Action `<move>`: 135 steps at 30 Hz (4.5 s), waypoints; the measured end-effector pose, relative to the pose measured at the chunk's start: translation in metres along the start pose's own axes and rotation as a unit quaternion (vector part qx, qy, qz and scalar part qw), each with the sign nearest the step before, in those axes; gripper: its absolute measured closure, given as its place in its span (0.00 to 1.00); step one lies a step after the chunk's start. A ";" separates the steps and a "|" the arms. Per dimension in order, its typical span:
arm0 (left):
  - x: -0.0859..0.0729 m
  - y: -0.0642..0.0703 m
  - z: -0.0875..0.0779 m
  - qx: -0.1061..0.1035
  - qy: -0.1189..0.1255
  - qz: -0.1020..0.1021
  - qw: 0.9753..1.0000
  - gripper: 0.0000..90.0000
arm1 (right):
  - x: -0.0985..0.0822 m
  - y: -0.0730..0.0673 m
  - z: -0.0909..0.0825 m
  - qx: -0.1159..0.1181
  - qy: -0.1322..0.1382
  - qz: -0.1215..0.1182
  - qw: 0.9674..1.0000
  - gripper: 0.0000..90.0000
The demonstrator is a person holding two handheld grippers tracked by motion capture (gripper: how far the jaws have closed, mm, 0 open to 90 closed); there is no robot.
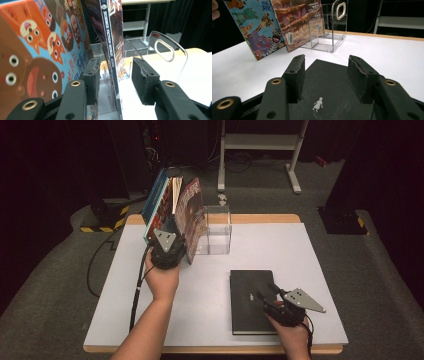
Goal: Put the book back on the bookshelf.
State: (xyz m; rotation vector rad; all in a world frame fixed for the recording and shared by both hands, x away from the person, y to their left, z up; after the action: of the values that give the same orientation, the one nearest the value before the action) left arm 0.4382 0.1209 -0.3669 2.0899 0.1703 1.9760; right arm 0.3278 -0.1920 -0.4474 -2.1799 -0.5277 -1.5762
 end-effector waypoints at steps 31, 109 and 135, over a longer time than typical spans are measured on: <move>-0.074 -0.013 -0.036 -0.105 -0.106 0.000 0.989 0.51 | -0.005 0.010 -0.001 -0.016 -0.012 -0.002 1.000 0.53; -0.125 -0.036 -0.087 -0.212 -0.188 -0.020 0.959 0.24 | -0.049 -0.013 -0.001 0.034 -0.156 0.039 0.986 0.34; -0.118 -0.042 -0.095 -0.210 -0.173 -0.035 0.962 0.25 | -0.044 -0.042 0.039 0.089 -0.164 0.029 0.982 0.33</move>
State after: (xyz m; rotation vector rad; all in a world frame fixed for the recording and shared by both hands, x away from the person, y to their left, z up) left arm 0.3392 0.1409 -0.4880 2.0607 -0.2208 1.4179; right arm 0.3243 -0.1397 -0.4966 -2.3030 -0.6686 -1.0974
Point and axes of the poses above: each handheld gripper's, and its own axes: z roughly forward along the jaws, x roughly out of its top, y roughly to its right, the point moved 2 cm from there along z, roughly forward along the jaws, and after that the axes turned 1 degree about -x, right-handed, at the moved point
